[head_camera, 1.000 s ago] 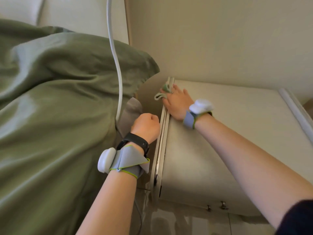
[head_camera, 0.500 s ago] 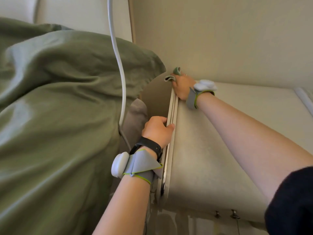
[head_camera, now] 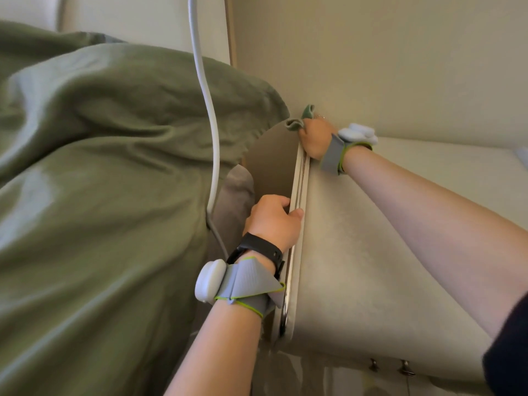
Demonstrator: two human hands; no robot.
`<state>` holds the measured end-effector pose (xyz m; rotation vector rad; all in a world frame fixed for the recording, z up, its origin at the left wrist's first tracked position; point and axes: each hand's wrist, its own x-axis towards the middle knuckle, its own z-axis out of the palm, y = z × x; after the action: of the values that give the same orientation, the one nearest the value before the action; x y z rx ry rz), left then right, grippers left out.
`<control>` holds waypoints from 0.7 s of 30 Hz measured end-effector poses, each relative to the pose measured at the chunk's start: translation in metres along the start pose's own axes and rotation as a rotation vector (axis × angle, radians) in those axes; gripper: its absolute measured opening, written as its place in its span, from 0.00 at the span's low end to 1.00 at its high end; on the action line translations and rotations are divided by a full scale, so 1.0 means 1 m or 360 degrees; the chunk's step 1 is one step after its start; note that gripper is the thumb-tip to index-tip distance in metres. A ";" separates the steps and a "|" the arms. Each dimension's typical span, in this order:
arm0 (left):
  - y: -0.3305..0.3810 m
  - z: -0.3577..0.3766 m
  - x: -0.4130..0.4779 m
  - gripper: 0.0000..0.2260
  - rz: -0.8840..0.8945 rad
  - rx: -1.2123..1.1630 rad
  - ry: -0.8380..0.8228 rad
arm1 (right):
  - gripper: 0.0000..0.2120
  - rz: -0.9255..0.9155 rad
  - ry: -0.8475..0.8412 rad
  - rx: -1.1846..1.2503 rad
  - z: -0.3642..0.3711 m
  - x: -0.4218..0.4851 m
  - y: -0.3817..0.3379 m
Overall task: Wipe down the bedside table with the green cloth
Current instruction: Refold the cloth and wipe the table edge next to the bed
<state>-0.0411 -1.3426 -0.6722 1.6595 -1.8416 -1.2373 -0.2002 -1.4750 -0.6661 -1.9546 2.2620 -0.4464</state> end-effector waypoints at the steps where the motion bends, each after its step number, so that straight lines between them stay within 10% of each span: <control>1: 0.000 -0.001 0.001 0.09 -0.0008 -0.0014 0.0000 | 0.18 -0.0095 0.0031 -0.0049 0.004 -0.014 0.001; 5: -0.001 0.001 0.002 0.08 -0.0007 0.0040 0.0023 | 0.28 -0.0579 0.0023 -0.0049 0.015 -0.064 0.009; 13: -0.001 -0.009 -0.006 0.10 0.0048 0.0031 -0.0076 | 0.36 -0.0343 -0.0060 -0.0061 0.007 -0.057 -0.003; 21: -0.005 -0.044 -0.014 0.18 -0.0078 0.0212 0.0277 | 0.24 -0.0776 -0.0177 0.0112 -0.002 -0.190 -0.023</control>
<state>-0.0017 -1.3449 -0.6485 1.8303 -1.8210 -0.9723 -0.1486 -1.2906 -0.6769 -2.4186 1.6669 -0.4396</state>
